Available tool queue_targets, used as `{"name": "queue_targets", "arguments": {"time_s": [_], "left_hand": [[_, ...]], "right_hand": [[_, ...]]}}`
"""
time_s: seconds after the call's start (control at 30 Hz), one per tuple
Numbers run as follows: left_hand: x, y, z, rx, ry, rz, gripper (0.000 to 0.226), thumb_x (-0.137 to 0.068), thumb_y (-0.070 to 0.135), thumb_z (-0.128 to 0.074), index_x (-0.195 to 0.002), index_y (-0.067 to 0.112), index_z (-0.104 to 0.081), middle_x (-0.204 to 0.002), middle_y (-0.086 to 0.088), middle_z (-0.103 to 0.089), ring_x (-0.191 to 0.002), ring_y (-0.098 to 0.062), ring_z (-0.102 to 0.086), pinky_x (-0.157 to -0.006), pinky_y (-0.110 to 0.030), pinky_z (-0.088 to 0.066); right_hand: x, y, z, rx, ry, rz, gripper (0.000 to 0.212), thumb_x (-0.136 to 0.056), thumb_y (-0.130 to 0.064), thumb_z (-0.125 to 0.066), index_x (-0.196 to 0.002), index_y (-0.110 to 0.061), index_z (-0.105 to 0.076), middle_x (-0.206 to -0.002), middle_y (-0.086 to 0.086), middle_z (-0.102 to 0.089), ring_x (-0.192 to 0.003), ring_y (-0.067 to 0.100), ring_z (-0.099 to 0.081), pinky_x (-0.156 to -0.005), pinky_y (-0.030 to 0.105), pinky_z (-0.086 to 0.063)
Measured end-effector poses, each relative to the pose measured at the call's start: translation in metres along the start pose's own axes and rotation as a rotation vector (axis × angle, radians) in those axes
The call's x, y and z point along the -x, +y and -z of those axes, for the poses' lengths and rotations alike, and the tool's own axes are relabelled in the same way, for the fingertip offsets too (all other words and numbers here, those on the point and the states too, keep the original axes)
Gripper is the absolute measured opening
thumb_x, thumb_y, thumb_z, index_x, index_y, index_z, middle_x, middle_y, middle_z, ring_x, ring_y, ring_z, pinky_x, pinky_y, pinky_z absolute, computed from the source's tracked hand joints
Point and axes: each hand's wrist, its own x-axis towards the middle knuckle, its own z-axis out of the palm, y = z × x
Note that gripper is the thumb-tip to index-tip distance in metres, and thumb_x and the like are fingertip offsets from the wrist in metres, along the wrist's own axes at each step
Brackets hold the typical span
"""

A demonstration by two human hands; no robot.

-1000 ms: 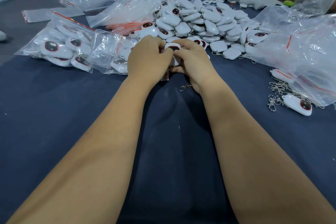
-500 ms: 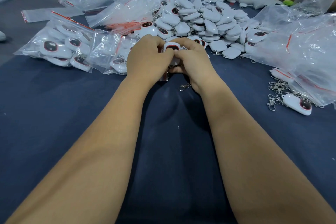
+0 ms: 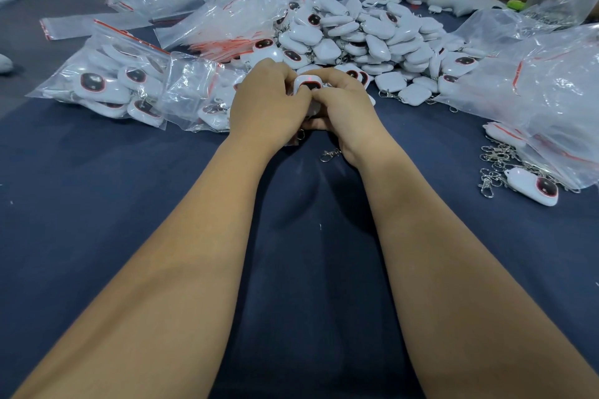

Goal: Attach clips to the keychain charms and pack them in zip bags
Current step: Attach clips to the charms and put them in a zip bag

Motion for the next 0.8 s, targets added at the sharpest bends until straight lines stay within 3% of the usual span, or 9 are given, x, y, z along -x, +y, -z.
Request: {"name": "queue_targets", "arguments": {"time_s": [0.1, 0.27, 0.37, 0.47, 0.6, 0.7, 0.8], "left_hand": [[0.002, 0.001, 0.002, 0.062, 0.029, -0.022, 0.017, -0.087, 0.036, -0.058, -0.085, 0.021, -0.066, -0.091, 0.005, -0.058, -0.08, -0.013, -0.052, -0.066, -0.026, -0.035], [0.004, 0.007, 0.012, 0.259, 0.066, 0.021, 0.022, -0.082, 0.032, -0.054, -0.086, 0.025, -0.074, -0.09, 0.005, -0.069, -0.079, -0.011, -0.059, -0.072, -0.028, -0.047], [0.003, 0.006, 0.016, 0.306, 0.103, 0.079, 0.021, -0.079, 0.023, -0.059, -0.092, 0.022, -0.075, -0.088, 0.006, -0.07, -0.078, -0.011, -0.061, -0.08, -0.033, -0.055], [0.0, 0.003, 0.016, 0.362, 0.133, 0.113, 0.023, -0.078, 0.013, -0.059, -0.095, 0.025, -0.069, -0.076, 0.013, -0.062, -0.065, 0.0, -0.055, -0.07, -0.022, -0.05], [-0.001, 0.002, 0.016, 0.406, 0.153, 0.139, 0.027, -0.079, 0.01, -0.056, -0.097, 0.029, -0.064, -0.073, 0.014, -0.055, -0.058, 0.005, -0.049, -0.059, -0.011, -0.039], [0.0, 0.004, 0.016, 0.418, 0.165, 0.142, 0.025, -0.08, 0.011, -0.055, -0.095, 0.028, -0.064, -0.075, 0.014, -0.056, -0.059, 0.005, -0.049, -0.059, -0.009, -0.039], [0.0, 0.006, 0.017, 0.43, 0.226, 0.14, 0.025, -0.079, 0.008, -0.054, -0.093, 0.026, -0.065, -0.073, 0.015, -0.056, -0.057, 0.007, -0.048, -0.061, -0.009, -0.04]], "right_hand": [[0.0, 0.0, 0.001, -0.026, 0.019, 0.013, 0.024, -0.09, 0.004, -0.047, -0.094, -0.012, -0.065, -0.09, 0.012, -0.067, -0.067, 0.013, -0.064, -0.063, 0.032, -0.06], [0.001, 0.003, 0.001, 0.104, 0.124, 0.188, 0.015, -0.089, -0.005, -0.059, -0.096, -0.014, -0.068, -0.082, 0.005, -0.065, -0.075, 0.011, -0.061, -0.07, 0.019, -0.049], [0.002, 0.001, 0.001, 0.086, 0.217, 0.222, 0.006, -0.089, -0.012, -0.065, -0.089, -0.017, -0.066, -0.078, 0.007, -0.058, -0.072, 0.014, -0.053, -0.07, 0.026, -0.047], [0.001, -0.005, 0.002, -0.144, 0.289, 0.169, 0.005, -0.092, -0.006, -0.06, -0.09, -0.011, -0.057, -0.079, 0.008, -0.06, -0.069, 0.021, -0.058, -0.068, 0.031, -0.053], [0.001, -0.01, 0.002, -0.474, 0.218, 0.12, 0.013, -0.091, 0.006, -0.048, -0.094, -0.007, -0.046, -0.077, 0.012, -0.062, -0.065, 0.024, -0.065, -0.064, 0.028, -0.056], [0.003, -0.009, -0.003, -0.414, 0.157, 0.113, 0.02, -0.089, 0.008, -0.051, -0.099, -0.008, -0.044, -0.078, 0.015, -0.063, -0.069, 0.025, -0.064, -0.066, 0.027, -0.057], [0.003, -0.002, -0.006, -0.147, 0.188, 0.125, 0.022, -0.088, 0.0, -0.063, -0.101, -0.01, -0.048, -0.079, 0.01, -0.064, -0.072, 0.021, -0.061, -0.071, 0.029, -0.053]]}}
